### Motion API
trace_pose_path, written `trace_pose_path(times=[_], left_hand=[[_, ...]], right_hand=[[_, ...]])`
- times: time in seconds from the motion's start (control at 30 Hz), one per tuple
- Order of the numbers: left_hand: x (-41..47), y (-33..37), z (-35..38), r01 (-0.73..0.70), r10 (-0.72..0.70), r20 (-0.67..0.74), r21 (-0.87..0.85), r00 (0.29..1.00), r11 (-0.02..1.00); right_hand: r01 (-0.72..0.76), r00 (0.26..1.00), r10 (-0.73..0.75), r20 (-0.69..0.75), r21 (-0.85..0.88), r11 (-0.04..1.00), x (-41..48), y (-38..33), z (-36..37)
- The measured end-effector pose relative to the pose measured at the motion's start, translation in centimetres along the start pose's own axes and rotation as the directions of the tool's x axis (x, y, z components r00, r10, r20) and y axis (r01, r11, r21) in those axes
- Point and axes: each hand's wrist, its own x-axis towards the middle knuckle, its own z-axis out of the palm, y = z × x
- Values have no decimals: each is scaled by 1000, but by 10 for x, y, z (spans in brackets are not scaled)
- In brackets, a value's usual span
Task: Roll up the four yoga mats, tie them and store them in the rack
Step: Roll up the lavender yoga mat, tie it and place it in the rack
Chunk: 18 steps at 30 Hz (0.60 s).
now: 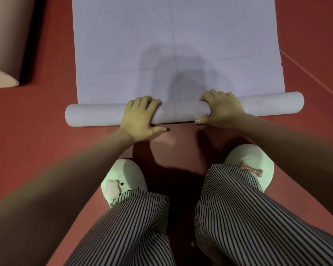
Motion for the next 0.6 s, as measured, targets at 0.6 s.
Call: trace_pose_path(times=[0.6], left_hand=[[-3, 11, -17, 104, -45, 369, -142, 928, 984]], right_hand=[[-5, 953, -28, 301, 108, 994, -21, 2, -10]])
